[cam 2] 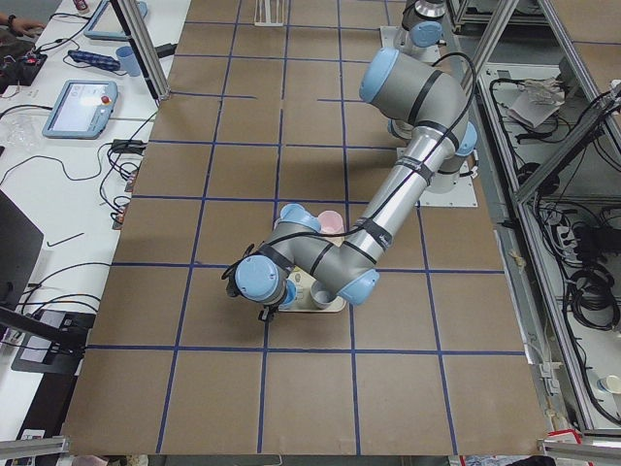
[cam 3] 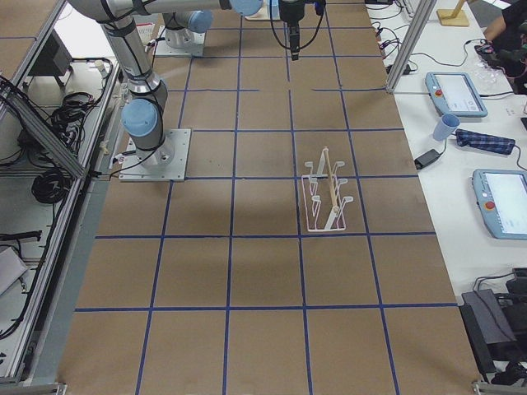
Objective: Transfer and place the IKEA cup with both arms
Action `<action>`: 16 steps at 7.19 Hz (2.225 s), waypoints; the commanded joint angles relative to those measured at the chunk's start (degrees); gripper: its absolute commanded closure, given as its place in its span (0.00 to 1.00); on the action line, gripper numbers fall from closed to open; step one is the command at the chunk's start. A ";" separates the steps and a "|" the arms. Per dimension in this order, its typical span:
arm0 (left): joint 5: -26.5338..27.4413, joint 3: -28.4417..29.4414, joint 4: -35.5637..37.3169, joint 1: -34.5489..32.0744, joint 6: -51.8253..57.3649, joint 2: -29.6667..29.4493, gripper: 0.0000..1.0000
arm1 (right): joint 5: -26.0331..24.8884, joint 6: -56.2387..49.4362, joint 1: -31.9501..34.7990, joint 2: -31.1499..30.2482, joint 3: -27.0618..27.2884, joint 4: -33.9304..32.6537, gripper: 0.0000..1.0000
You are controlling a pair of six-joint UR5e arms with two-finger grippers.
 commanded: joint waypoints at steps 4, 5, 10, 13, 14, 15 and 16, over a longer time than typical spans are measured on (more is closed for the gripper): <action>3.66 6.01 -19.51 -16.14 -18.01 10.76 0.26 | 1.37 0.12 0.00 -0.20 -0.39 2.76 0.00; 3.91 4.69 -20.24 -23.33 -26.95 14.18 0.26 | 1.37 0.12 0.00 -0.20 -0.39 2.76 0.00; 3.82 -17.52 -17.29 -41.20 -47.92 35.01 0.24 | 1.37 0.12 0.00 -0.11 -0.39 2.67 0.00; 3.74 -24.75 -4.04 -51.93 -70.57 38.73 0.00 | 1.28 0.12 0.00 -0.11 -0.39 2.58 0.00; 3.91 -26.33 -1.73 -54.49 -74.90 39.08 0.00 | 1.28 0.12 0.00 -0.11 -0.39 2.58 0.00; 3.74 -26.70 -1.53 -55.30 -75.90 39.35 0.00 | 1.37 0.12 0.00 -0.11 -0.48 2.58 0.00; 3.83 -26.01 -1.79 -54.96 -75.47 40.22 0.00 | 1.37 0.12 0.00 -0.11 -0.39 2.58 0.00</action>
